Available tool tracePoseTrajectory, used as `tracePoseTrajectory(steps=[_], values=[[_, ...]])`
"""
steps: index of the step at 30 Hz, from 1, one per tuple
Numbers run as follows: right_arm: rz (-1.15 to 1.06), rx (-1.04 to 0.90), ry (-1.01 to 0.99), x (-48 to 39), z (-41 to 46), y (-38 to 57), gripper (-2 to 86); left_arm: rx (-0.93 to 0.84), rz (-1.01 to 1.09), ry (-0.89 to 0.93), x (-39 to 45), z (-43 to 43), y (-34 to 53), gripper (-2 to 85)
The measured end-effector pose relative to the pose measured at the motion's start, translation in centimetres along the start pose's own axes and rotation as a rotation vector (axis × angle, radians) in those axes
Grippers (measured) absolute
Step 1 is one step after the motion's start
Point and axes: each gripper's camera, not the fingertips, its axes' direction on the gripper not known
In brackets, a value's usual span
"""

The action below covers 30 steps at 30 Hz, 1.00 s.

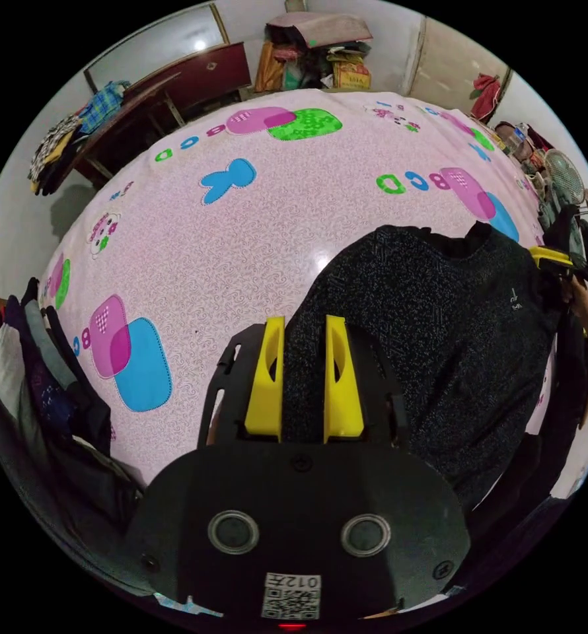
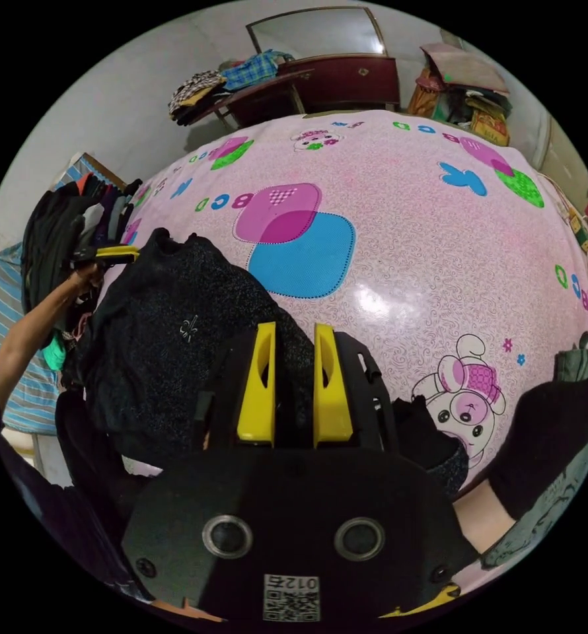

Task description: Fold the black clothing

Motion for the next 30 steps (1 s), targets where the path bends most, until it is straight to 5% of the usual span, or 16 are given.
tracePoseTrajectory(steps=[7, 24, 27, 30], values=[[0.045, -0.008, -0.013, -4.5, -3.2, 2.6, -0.7, -0.002, -0.024, -0.034, 2.4, -4.3, 2.9, 4.1], [-0.224, 0.758, 0.004, -21.8, -35.3, 13.1, -0.7, 0.817, -0.104, -0.269, 8.1, -47.1, 23.1, 0.4], [-0.250, 0.755, 0.014, -24.3, -38.9, 14.5, -0.8, 0.724, -0.090, -0.357, 9.9, -50.5, 25.1, 0.3], [-0.297, 0.835, 0.027, -27.5, -42.5, 16.9, -0.8, 0.838, -0.129, -0.366, 11.9, -54.4, 28.6, 0.2]])
